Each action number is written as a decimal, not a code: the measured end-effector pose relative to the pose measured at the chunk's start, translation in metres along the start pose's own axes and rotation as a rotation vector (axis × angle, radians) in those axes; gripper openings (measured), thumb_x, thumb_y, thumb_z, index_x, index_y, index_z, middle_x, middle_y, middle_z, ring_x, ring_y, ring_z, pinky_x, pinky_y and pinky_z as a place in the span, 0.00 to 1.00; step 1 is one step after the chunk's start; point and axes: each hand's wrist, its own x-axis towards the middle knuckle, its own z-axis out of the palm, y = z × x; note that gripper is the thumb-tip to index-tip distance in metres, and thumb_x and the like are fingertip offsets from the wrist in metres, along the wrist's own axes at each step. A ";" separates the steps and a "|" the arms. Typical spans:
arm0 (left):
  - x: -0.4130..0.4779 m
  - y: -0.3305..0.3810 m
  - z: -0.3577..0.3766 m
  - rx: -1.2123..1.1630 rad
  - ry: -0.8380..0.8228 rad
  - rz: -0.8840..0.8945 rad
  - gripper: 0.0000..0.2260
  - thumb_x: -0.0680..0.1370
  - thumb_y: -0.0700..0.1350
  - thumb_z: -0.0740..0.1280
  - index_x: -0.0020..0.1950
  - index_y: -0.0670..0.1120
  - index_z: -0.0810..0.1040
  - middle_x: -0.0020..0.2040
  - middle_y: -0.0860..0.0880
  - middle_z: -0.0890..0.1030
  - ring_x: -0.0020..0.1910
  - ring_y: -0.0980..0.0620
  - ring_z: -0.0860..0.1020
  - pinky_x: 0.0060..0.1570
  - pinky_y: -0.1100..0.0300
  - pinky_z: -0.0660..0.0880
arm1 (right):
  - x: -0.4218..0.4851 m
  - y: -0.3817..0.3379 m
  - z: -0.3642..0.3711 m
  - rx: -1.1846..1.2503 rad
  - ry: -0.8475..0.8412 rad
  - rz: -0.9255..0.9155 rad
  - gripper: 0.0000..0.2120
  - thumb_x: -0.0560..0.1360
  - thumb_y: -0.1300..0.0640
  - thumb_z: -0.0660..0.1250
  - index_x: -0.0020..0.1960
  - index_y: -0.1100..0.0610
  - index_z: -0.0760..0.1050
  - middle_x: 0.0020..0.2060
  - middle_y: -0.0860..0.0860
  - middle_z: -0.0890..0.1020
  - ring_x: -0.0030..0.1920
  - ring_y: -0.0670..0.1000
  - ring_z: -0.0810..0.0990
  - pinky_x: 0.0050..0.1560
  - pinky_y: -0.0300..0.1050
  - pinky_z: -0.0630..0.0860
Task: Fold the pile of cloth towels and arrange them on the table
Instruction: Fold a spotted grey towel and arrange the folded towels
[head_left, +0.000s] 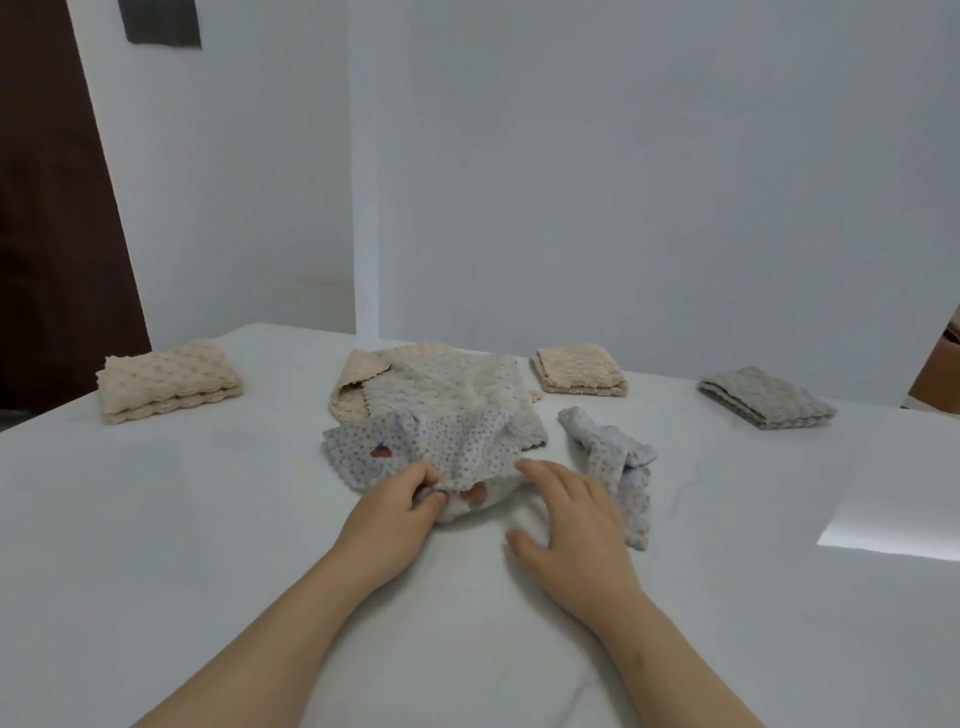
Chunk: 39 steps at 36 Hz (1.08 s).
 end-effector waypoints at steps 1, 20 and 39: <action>0.001 0.000 0.001 0.006 -0.004 0.004 0.09 0.78 0.44 0.62 0.39 0.54 0.69 0.38 0.56 0.74 0.39 0.56 0.72 0.37 0.67 0.64 | -0.001 -0.002 0.002 -0.010 -0.036 -0.018 0.33 0.67 0.41 0.53 0.72 0.41 0.55 0.72 0.41 0.59 0.72 0.48 0.55 0.70 0.44 0.52; -0.006 -0.001 -0.005 0.482 0.059 -0.018 0.14 0.79 0.58 0.54 0.56 0.58 0.76 0.61 0.59 0.70 0.65 0.53 0.62 0.63 0.55 0.59 | 0.003 0.007 0.011 -0.131 -0.001 -0.062 0.18 0.67 0.50 0.49 0.49 0.49 0.75 0.55 0.40 0.78 0.69 0.48 0.62 0.62 0.40 0.47; -0.004 -0.006 -0.016 0.498 -0.153 -0.002 0.15 0.82 0.51 0.51 0.65 0.56 0.71 0.66 0.58 0.69 0.68 0.57 0.64 0.64 0.54 0.61 | -0.006 -0.002 -0.004 -0.024 -0.153 -0.046 0.32 0.62 0.34 0.48 0.62 0.43 0.68 0.60 0.39 0.72 0.64 0.43 0.66 0.59 0.39 0.55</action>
